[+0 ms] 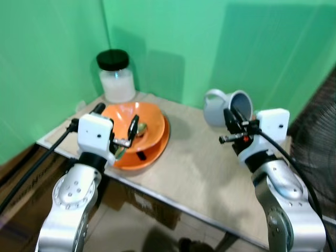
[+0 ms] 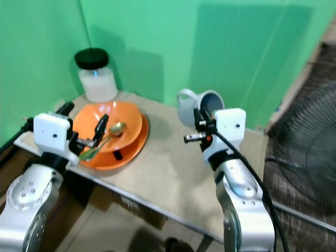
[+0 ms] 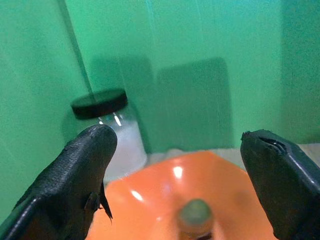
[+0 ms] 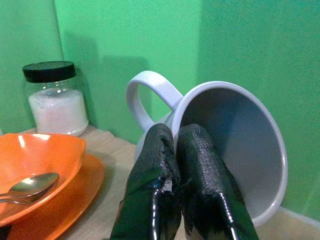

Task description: Setting the table

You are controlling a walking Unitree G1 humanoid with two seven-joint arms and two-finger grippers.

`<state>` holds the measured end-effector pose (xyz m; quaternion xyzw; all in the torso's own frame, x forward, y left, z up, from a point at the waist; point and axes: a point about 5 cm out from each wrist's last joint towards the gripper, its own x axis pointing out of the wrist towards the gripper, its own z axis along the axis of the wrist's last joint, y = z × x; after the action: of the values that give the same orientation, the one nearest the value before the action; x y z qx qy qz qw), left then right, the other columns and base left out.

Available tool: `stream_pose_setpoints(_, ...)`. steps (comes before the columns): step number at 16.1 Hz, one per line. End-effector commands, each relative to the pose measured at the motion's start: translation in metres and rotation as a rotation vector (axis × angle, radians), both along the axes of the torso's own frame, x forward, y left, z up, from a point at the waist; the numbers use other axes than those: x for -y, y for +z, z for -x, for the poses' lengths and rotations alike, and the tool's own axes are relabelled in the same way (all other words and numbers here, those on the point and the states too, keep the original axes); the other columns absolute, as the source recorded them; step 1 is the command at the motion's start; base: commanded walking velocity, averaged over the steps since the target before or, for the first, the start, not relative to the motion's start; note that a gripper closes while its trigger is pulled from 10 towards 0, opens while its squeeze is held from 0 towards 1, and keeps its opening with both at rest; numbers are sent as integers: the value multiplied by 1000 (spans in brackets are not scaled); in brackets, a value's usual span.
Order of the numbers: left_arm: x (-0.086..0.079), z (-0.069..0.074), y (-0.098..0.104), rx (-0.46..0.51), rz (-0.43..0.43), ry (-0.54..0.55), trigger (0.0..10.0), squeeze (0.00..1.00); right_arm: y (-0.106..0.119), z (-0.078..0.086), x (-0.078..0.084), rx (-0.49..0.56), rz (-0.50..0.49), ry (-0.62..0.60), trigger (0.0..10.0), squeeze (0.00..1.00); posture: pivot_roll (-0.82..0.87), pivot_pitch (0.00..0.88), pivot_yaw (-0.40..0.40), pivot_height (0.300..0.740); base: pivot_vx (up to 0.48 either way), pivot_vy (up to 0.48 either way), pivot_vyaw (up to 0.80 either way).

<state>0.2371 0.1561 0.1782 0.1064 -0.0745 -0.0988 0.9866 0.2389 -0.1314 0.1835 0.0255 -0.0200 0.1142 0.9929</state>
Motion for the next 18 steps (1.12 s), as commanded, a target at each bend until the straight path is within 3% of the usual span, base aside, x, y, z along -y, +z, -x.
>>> stream_pose_setpoints(1,-7,-2,0,-4,-24,20,10000,0,2,-1,-7,10,-14,25,10000,0,46,0,12,740,0,480,-788)
stream_pose_setpoints(7,-10,-5,0,-11,-33,16,10000,0,0,-2,-10,0,-12,30,10000,0,44,0,22,740,0,480,-792)
stream_pose_setpoints(14,-5,-7,-3,-28,-14,7,10000,0,0,-1,6,-2,6,-60,10000,0,28,0,30,740,0,0,-554)
stream_pose_setpoints(18,4,-7,-16,-77,-21,-34,10000,0,-2,4,18,-7,37,-126,10000,0,11,0,27,740,0,0,-783)
